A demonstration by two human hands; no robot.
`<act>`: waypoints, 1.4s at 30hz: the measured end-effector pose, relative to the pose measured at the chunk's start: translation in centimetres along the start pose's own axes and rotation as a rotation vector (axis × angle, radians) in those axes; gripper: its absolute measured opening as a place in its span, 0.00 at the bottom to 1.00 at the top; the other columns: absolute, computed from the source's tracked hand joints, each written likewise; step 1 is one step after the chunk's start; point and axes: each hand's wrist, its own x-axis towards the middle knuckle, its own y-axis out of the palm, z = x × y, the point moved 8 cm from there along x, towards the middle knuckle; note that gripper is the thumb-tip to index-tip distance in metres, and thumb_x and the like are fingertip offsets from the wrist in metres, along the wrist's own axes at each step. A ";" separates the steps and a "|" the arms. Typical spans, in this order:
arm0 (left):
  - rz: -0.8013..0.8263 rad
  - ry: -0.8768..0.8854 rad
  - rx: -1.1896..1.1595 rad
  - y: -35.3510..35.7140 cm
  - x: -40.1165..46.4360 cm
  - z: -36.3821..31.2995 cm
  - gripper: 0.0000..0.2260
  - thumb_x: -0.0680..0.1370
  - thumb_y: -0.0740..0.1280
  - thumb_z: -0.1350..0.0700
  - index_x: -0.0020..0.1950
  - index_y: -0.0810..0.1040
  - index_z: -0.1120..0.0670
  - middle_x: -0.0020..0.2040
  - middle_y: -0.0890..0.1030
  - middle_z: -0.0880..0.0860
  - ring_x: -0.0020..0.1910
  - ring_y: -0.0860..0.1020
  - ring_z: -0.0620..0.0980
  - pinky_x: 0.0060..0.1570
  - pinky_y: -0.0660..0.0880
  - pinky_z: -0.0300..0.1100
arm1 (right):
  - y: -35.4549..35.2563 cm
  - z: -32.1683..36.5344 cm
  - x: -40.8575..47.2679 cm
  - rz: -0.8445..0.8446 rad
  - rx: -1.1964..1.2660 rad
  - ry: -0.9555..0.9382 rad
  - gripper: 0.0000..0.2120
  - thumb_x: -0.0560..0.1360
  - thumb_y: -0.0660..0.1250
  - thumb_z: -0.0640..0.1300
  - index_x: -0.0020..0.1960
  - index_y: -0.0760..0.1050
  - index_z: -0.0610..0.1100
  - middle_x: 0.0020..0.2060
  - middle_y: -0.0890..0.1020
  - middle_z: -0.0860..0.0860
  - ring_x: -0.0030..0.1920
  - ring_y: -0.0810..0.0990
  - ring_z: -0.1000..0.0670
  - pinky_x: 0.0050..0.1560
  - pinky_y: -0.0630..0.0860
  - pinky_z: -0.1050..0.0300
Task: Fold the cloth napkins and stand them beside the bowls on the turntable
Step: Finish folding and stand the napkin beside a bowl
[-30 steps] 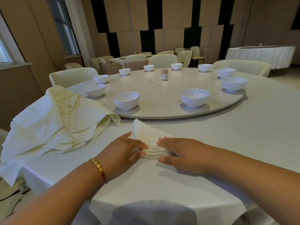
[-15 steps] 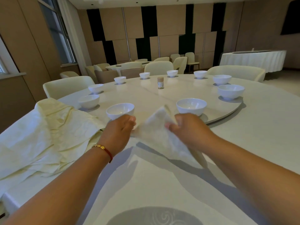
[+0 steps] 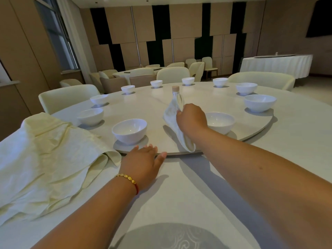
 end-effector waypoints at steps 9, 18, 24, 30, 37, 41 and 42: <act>0.024 -0.088 -0.037 -2.3 0.8 -1.1 0.28 0.81 0.40 0.38 0.39 0.74 0.49 0.40 0.79 0.52 0.43 0.77 0.52 0.48 0.71 0.45 | 3.0 0.6 2.4 0.012 -0.094 0.056 0.07 0.79 0.59 0.36 0.53 0.75 0.38 0.51 0.80 0.43 0.49 0.80 0.44 0.42 0.72 0.58; -0.005 -0.333 -1.287 -1.0 5.9 -2.4 0.28 0.78 0.49 0.33 0.75 0.61 0.44 0.74 0.65 0.47 0.73 0.63 0.48 0.74 0.57 0.51 | 2.9 -2.2 0.0 0.031 -0.160 0.000 0.24 0.80 0.55 0.60 0.58 0.69 0.40 0.46 0.79 0.45 0.42 0.76 0.45 0.39 0.70 0.55; -0.008 -0.228 -1.324 0.3 7.0 -4.3 0.34 0.68 0.50 0.22 0.72 0.61 0.33 0.72 0.67 0.39 0.71 0.66 0.45 0.72 0.61 0.50 | 1.6 -3.2 -3.7 0.100 -0.020 -0.269 0.31 0.79 0.59 0.58 0.76 0.53 0.47 0.59 0.77 0.47 0.56 0.78 0.44 0.52 0.75 0.49; -0.118 -0.117 -1.070 -1.6 5.8 -4.9 0.22 0.81 0.44 0.39 0.73 0.63 0.39 0.63 0.67 0.36 0.62 0.66 0.36 0.59 0.60 0.31 | 2.7 -3.8 -4.0 0.054 -0.110 -0.434 0.25 0.80 0.51 0.61 0.74 0.58 0.53 0.58 0.77 0.46 0.57 0.76 0.46 0.53 0.75 0.48; -0.149 -0.215 -0.985 -0.7 5.8 -4.1 0.31 0.78 0.44 0.32 0.60 0.77 0.50 0.55 0.80 0.50 0.55 0.77 0.48 0.62 0.72 0.50 | 2.8 -4.2 -3.8 0.012 -0.217 -0.409 0.25 0.80 0.45 0.62 0.68 0.67 0.49 0.52 0.78 0.45 0.52 0.75 0.44 0.53 0.73 0.46; -0.169 -0.240 -0.969 -1.1 5.5 -3.8 0.28 0.79 0.44 0.35 0.55 0.78 0.50 0.51 0.82 0.52 0.52 0.79 0.50 0.59 0.74 0.51 | 2.2 -4.6 -3.6 -0.042 -0.318 -0.349 0.31 0.78 0.41 0.65 0.67 0.69 0.49 0.51 0.78 0.45 0.53 0.75 0.44 0.51 0.73 0.48; -0.175 -0.243 -0.958 -1.1 5.4 -3.8 0.28 0.79 0.44 0.35 0.54 0.77 0.50 0.51 0.82 0.52 0.52 0.79 0.51 0.58 0.74 0.52 | 2.0 -4.8 -3.6 -0.059 -0.344 -0.329 0.33 0.77 0.39 0.66 0.66 0.69 0.49 0.51 0.78 0.45 0.53 0.75 0.43 0.51 0.72 0.49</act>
